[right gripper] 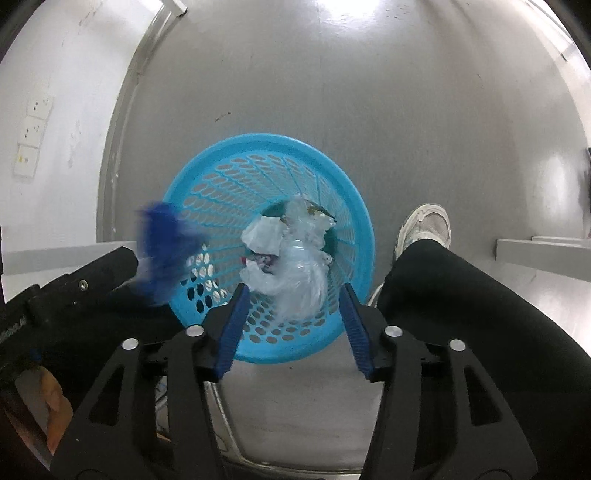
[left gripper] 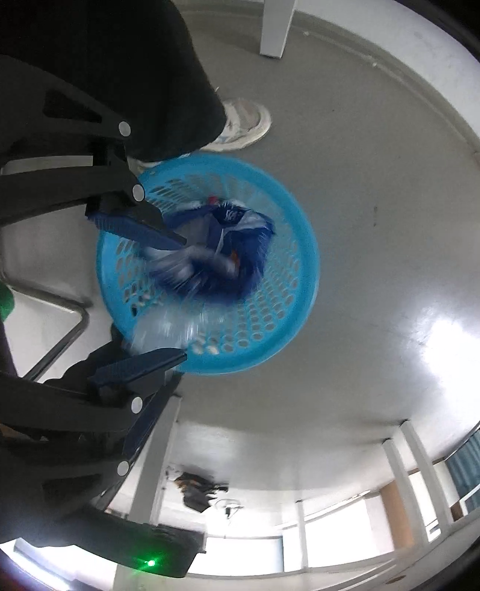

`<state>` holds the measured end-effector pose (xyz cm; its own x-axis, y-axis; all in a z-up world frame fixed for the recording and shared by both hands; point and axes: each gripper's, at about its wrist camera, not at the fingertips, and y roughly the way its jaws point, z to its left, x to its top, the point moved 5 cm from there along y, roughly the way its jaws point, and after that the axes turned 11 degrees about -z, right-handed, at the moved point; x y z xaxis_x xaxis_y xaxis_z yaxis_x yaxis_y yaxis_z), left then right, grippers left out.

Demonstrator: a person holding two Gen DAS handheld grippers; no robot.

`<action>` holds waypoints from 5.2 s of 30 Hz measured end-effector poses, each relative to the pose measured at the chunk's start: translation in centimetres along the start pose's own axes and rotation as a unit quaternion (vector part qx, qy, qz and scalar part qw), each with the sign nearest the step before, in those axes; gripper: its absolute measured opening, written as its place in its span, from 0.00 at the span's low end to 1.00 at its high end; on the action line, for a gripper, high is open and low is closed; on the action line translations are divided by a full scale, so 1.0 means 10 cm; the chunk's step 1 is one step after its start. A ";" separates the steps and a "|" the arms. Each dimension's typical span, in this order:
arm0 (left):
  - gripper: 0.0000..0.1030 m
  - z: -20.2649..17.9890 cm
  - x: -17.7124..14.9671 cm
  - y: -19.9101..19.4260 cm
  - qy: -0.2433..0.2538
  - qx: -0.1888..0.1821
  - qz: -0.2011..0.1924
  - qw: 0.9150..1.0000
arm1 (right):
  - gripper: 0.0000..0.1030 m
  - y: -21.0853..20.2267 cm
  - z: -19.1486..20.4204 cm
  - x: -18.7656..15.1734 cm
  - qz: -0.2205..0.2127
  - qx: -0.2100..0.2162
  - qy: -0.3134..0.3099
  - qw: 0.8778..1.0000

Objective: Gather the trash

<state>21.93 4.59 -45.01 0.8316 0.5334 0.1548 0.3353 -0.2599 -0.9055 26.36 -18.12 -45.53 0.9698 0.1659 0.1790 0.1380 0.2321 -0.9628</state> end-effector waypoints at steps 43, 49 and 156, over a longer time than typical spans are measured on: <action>0.94 -0.25 -0.91 -1.75 0.194 -0.012 -0.130 0.972 | 0.87 -1.86 0.21 -0.92 -0.145 0.055 -0.115 0.981; 0.94 -0.15 -1.00 -1.82 0.216 0.009 -0.156 0.964 | 0.92 -1.95 0.21 -1.05 -0.162 0.054 -0.118 0.978; 0.94 -0.12 -1.03 -1.55 0.204 -0.011 -0.097 0.974 | 0.92 -1.76 0.25 -1.07 -0.138 0.101 -0.098 0.980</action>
<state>8.68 2.13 -32.06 0.8573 0.2099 0.4700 0.5087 -0.2058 -0.8360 13.08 -21.53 -30.02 0.8413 0.2463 0.4813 0.3273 0.4766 -0.8159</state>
